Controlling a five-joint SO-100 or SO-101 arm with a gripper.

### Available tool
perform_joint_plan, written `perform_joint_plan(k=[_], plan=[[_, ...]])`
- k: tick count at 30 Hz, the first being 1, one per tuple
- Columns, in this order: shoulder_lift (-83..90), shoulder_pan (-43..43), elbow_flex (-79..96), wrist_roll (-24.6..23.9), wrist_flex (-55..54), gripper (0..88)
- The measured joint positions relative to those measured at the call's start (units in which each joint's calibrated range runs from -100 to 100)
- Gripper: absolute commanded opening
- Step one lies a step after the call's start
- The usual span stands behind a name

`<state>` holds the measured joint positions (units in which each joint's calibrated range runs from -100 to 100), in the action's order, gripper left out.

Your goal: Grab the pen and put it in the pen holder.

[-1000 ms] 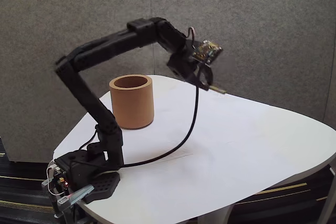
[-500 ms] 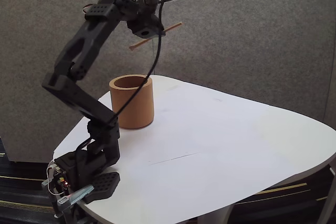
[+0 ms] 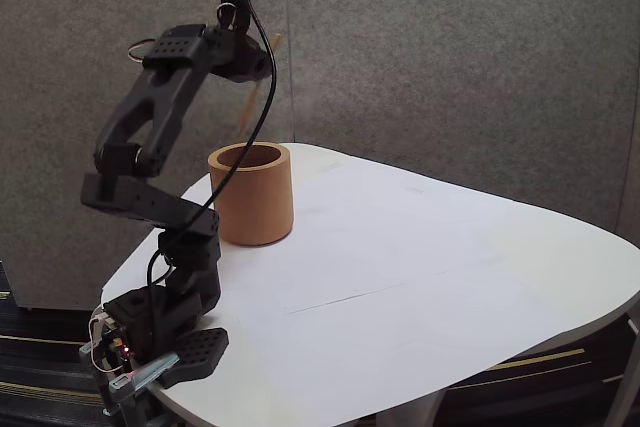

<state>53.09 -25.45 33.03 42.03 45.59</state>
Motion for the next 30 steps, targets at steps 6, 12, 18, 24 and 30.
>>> perform_joint_plan(k=[6, 12, 18, 24, 30], plan=[[3.90, -1.69, 14.26, 2.74, -16.19, 0.6], [4.15, -3.82, 22.20, 2.74, -27.88, 0.6], [4.32, -5.07, 30.42, 2.74, -39.49, 0.6], [9.82, -5.51, 41.79, 2.83, -44.83, 0.6], [17.61, -5.95, 54.87, 2.83, -45.93, 0.6]])
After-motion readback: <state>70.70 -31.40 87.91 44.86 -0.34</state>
